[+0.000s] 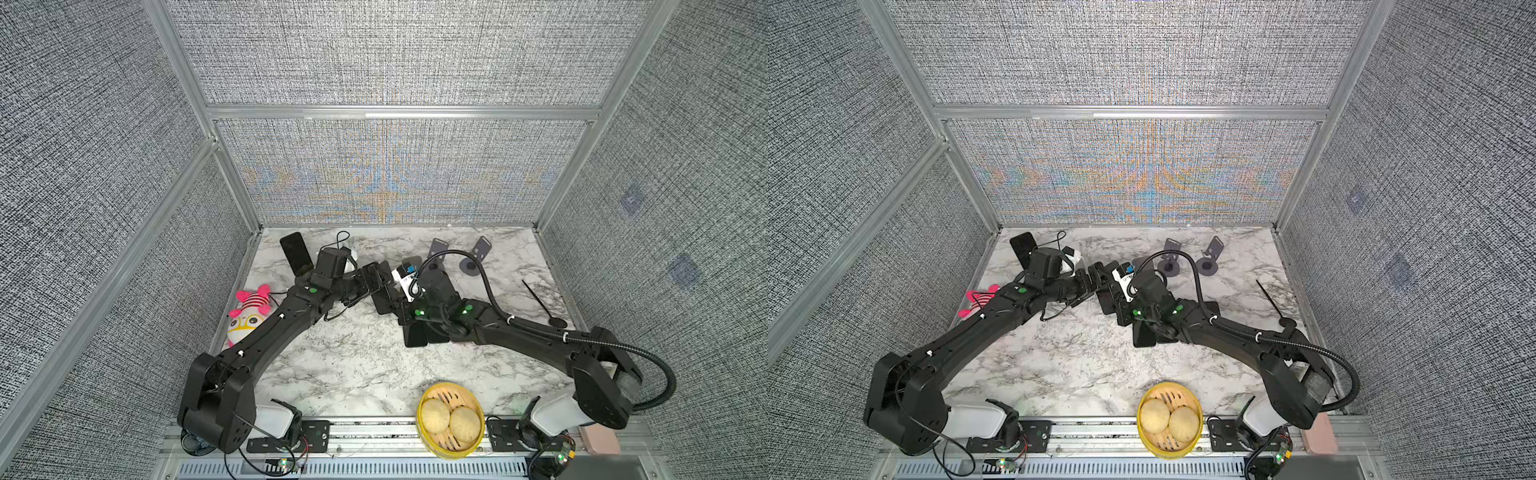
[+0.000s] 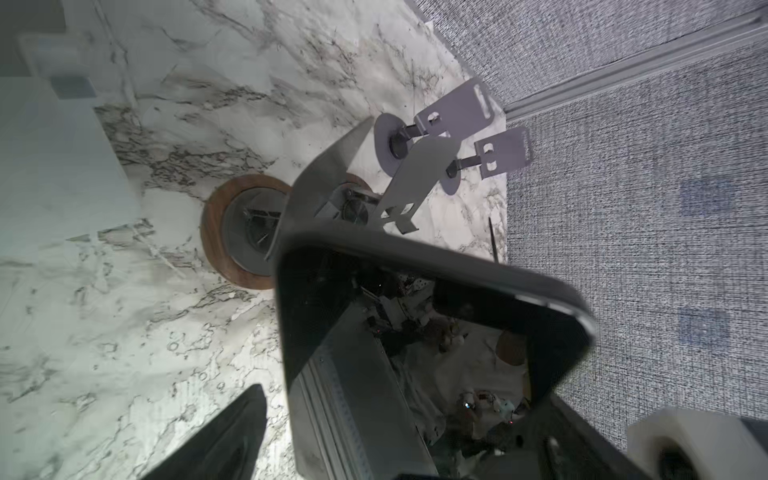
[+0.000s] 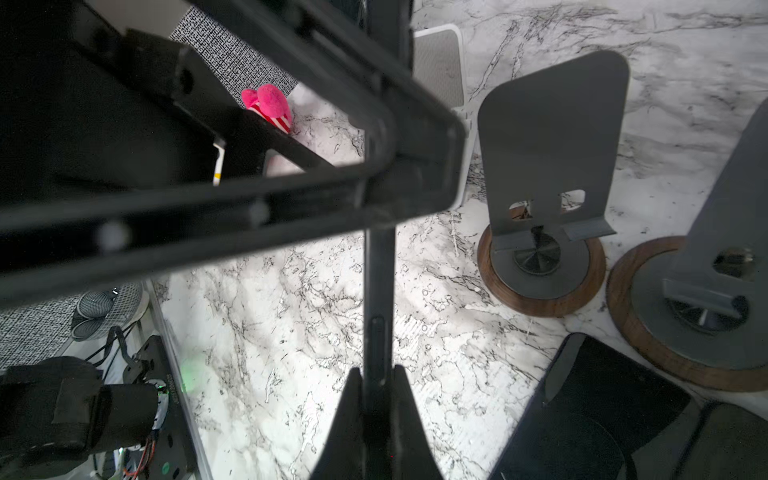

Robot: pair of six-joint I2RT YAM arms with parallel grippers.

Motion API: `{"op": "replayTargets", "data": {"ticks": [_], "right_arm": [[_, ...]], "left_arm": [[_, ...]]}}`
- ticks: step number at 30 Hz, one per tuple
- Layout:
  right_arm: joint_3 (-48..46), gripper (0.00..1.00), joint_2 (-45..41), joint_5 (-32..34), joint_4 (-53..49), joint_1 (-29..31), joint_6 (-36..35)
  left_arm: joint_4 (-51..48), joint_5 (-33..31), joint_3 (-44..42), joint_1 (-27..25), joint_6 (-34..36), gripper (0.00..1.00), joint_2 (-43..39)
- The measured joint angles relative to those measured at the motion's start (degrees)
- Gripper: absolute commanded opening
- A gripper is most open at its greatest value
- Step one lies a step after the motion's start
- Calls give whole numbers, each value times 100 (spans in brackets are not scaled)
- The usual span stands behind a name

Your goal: Remove the phone from the phone stand

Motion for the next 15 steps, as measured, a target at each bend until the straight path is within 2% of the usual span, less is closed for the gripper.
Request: {"op": "replayTargets", "data": {"ticks": [5,12,15], "right_arm": [[0,0,-4,258,133,15,85],[83,0,-7,223,173,63,271],[83,0,-11,153,175,81,313]], "left_arm": [[308,-313,-201,-98,-267,96,-111],[599,-468,-286,-127,-262,96,-90],[713,-463,-284,-127,-254,90,-52]]}}
